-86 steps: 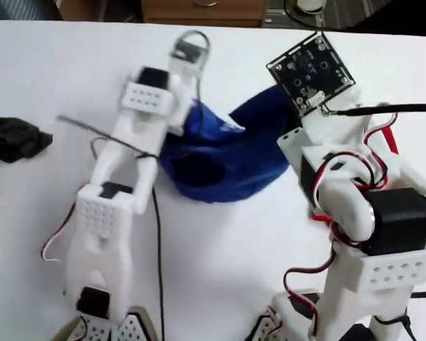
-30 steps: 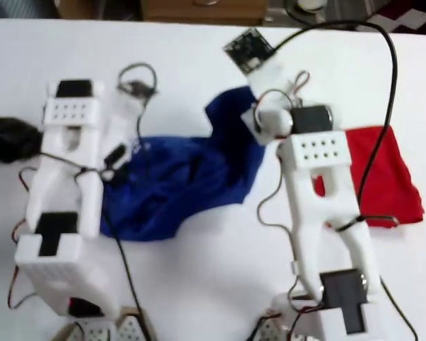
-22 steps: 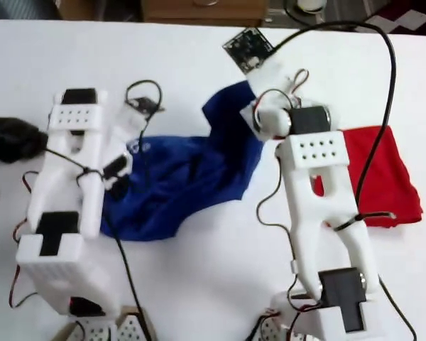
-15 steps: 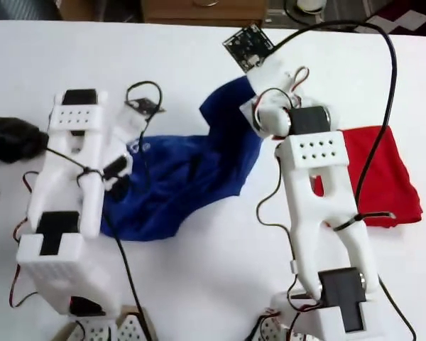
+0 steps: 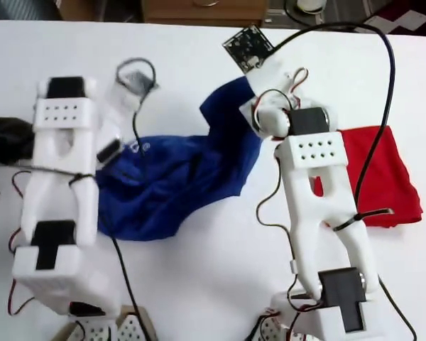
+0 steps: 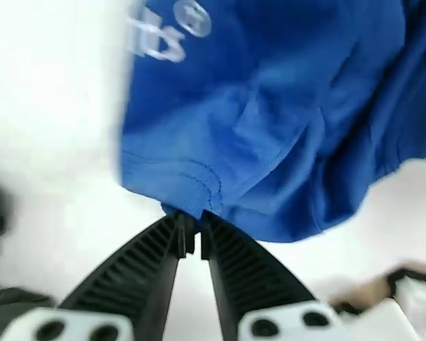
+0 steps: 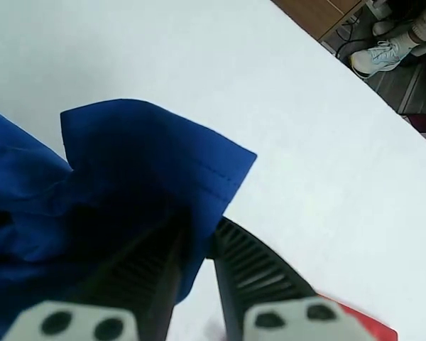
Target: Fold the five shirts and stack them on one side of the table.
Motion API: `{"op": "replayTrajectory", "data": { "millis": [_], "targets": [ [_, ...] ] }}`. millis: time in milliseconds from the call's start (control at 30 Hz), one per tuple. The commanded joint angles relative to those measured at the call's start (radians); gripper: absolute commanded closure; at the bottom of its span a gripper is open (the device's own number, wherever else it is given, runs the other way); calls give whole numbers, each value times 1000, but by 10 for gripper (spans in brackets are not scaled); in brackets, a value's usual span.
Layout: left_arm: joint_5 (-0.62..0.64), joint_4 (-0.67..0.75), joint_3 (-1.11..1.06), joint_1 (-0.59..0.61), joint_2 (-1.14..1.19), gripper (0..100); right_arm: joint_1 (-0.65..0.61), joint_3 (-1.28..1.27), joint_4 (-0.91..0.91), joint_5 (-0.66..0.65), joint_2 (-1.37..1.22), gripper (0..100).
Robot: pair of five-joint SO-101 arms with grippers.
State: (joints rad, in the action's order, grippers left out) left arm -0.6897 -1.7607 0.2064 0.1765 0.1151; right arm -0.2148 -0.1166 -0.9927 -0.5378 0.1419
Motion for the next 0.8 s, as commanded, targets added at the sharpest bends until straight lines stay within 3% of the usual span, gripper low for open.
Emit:
{"op": "replayTrajectory", "data": {
  "millis": [0,333,600,767],
  "targets": [
    [61,-20,82,25,-130,975,10,6,21,0,13,977],
    [129,-15,79,29,-359,975,28,23,38,0,41,977],
    [132,-9,90,46,-417,975,176,196,173,-12,151,977],
    [186,5,225,46,-445,975,177,351,170,-166,157,977]
  ]
}}
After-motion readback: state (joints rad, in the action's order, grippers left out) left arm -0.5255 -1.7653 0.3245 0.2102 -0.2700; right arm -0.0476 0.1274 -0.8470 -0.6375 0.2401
